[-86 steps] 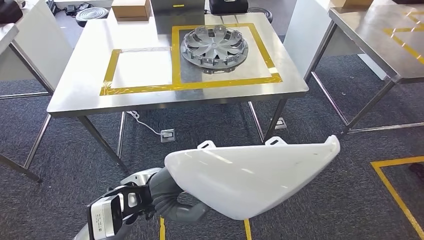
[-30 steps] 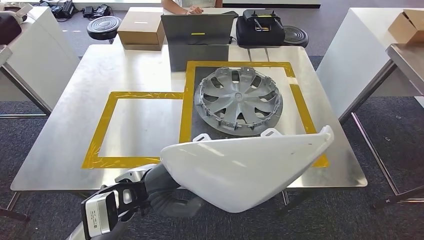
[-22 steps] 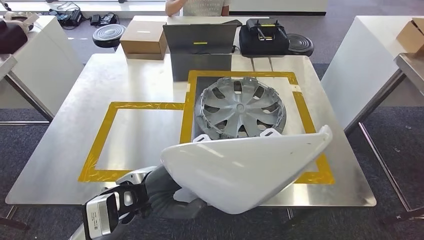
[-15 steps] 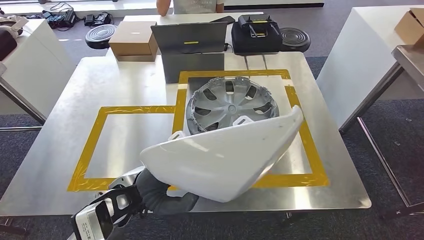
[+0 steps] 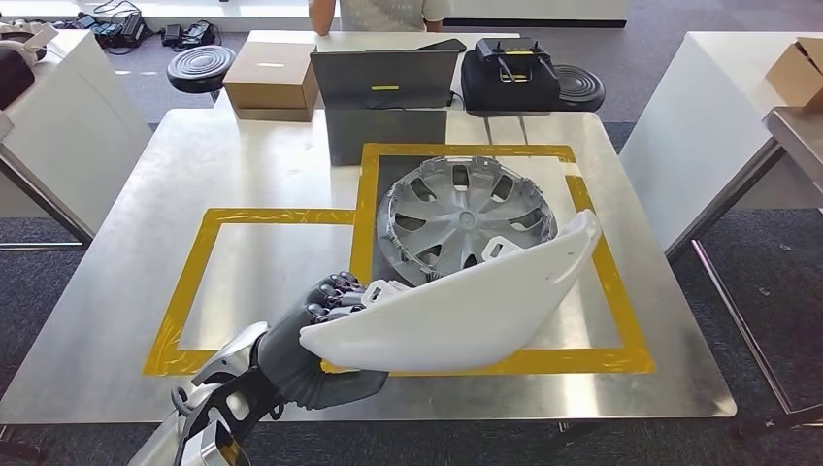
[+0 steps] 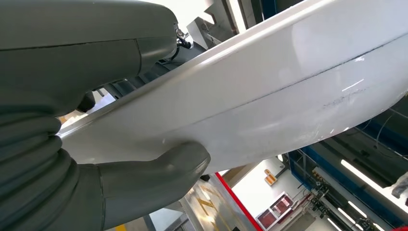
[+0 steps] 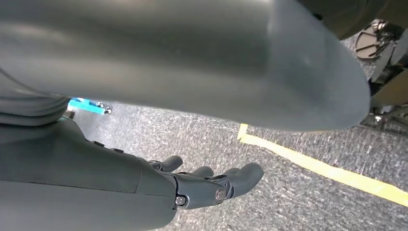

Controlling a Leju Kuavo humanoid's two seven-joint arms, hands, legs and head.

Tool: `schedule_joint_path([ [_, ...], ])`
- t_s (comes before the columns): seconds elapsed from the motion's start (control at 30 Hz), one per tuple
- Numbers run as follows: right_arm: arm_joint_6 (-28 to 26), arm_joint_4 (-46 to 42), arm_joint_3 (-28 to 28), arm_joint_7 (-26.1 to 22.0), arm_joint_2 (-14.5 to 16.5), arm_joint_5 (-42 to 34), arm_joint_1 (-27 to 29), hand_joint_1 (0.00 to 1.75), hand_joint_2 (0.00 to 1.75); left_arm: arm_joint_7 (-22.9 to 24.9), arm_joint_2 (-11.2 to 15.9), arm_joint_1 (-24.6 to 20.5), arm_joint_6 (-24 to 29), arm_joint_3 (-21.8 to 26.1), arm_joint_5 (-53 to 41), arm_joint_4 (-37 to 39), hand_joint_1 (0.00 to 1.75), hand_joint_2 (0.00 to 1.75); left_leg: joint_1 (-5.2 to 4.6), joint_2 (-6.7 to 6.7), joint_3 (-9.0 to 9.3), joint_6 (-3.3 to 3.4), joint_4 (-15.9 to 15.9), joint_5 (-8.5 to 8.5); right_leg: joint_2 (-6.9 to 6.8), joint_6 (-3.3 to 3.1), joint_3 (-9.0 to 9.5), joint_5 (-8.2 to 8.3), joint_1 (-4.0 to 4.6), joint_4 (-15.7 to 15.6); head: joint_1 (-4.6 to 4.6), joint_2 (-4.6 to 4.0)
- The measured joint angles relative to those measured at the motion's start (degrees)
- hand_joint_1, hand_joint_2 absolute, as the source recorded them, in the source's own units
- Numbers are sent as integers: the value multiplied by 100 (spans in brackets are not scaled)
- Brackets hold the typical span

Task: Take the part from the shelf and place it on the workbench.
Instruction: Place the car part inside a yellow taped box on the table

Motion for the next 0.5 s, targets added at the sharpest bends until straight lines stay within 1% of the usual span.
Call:
schedule_joint_path([
  [0.07, 9, 0, 0, -10, 1, 3, 0, 0, 0, 36, 7, 1, 136, 1, -208, -4, 175, 175, -3, 0, -1, 19, 1, -3, 0, 43, 11, 7, -3, -23, 1, 0],
  [0.13, 9, 0, 0, -30, 3, 13, -1, 0, 0, 145, 37, 2, 438, 5, -690, 21, 175, 175, -6, 1, -1, 31, 2, -7, 0, 85, 18, 9, -7, -38, 3, 0],
  [0.2, 9, 0, 0, -61, 13, 33, -2, 0, 0, 303, 120, 3, 889, 17, -1378, 155, 175, 175, -11, 1, 0, 38, 3, -11, 0, 121, 21, 9, -13, -43, 3, 0],
  [0.27, 9, 0, 0, -113, 29, 57, -3, 0, 0, 478, 235, 18, 1418, 51, -2123, 449, 175, 175, -14, 3, 3, 40, 4, -12, 1, 144, 22, 7, -17, -45, 3, 0],
  [0.4, 9, 0, 0, -144, 70, 95, -4, 0, 0, 941, 375, 31, 2371, 252, -3491, 1448, 175, 175, -11, 4, 8, 33, 1, -7, 2, 147, 17, 7, -13, -40, 2, 0],
  [0.47, 9, 0, 0, -115, 87, 114, -5, 0, 0, 1145, 412, -70, 2734, 400, -3937, 2158, 175, 175, -8, 4, 9, 26, -1, -3, 2, 146, 14, 8, -10, -34, 2, 0],
  [0.5, 9, 0, 0, -100, 94, 122, -6, 0, 0, 1181, 428, -166, 2885, 490, -4005, 2572, 175, 175, -5, 5, 9, 22, -2, 0, 3, 144, 12, 8, -8, -31, 2, 0],
])
